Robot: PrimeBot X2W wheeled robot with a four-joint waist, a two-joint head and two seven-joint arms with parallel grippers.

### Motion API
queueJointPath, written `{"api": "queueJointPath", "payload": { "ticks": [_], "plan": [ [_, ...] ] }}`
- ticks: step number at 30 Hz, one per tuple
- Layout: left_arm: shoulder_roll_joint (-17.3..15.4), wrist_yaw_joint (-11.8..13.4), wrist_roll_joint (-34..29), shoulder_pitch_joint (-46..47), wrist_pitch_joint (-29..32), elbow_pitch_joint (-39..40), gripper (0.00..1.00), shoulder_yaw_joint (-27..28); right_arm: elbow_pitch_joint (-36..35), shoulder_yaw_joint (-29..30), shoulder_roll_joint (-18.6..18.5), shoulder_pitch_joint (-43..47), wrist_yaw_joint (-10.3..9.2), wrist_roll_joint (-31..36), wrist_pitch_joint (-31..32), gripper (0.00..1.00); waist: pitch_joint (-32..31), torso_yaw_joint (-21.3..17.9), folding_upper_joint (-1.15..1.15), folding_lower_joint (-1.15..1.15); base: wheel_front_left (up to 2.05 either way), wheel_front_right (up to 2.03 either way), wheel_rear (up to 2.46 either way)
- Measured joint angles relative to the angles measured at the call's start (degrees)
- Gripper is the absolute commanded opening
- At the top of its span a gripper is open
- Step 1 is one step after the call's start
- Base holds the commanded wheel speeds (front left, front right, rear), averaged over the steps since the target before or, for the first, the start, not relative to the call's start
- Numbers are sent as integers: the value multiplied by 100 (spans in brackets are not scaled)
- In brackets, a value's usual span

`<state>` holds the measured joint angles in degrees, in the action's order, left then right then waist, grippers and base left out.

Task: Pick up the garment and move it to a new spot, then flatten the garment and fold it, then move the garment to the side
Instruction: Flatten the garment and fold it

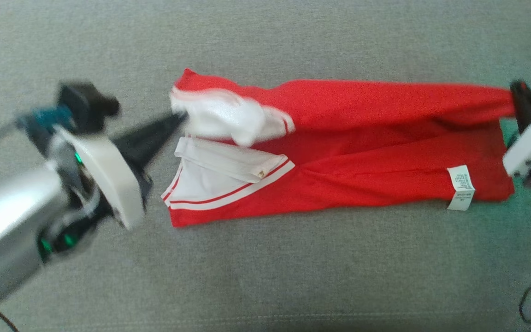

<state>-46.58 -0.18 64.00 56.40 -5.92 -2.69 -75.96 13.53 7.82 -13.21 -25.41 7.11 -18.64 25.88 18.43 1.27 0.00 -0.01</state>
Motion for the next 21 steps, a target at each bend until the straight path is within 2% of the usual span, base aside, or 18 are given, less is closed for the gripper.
{"api": "queueJointPath", "payload": {
  "ticks": [5, 9, 10, 11, 12, 13, 18, 21],
  "plan": [
    [-7, 300, -81, -612, -51, 519, 0, -14, -366, 241, 156, 612, 0, 52, 243, 0, -30, 85, 0, 0, 0, 0, 0],
    [71, 591, -339, -981, -109, 503, 0, -14, -521, 169, 178, 947, 0, 102, 355, 0, -6, 115, 0, 1, 0, 0, 0],
    [140, 700, -341, -1064, -200, 452, 0, -10, -530, 168, 181, 994, 0, 114, 339, 20, -3, 116, 0, 1, 0, 0, 0],
    [218, 788, -341, -1140, -293, 391, 21, -9, -530, 174, 182, 1017, 0, 167, 300, 100, -7, 113, 0, 1, 0, 0, 0],
    [302, 848, -299, -1226, -379, 341, 44, 9, -530, 183, 182, 1027, 0, 246, 198, 100, -21, 107, 0, 1, 0, 0, 0],
    [392, 933, -213, -1321, -460, 301, 100, 56, -533, 193, 190, 1028, 0, 308, 86, 100, -44, 100, 0, 2, 0, 0, 0],
    [709, 1469, -160, -1842, -793, 188, 100, 439, -525, 318, 425, 1135, 0, 435, -598, 100, -271, 69, 0, 1, 0, 0, 0],
    [926, 1881, -288, -2365, -831, 121, 100, 1027, -447, 432, 623, 1416, 0, 519, -939, 100, -479, 57, 0, 1, 0, 0, 0]
  ]
}}
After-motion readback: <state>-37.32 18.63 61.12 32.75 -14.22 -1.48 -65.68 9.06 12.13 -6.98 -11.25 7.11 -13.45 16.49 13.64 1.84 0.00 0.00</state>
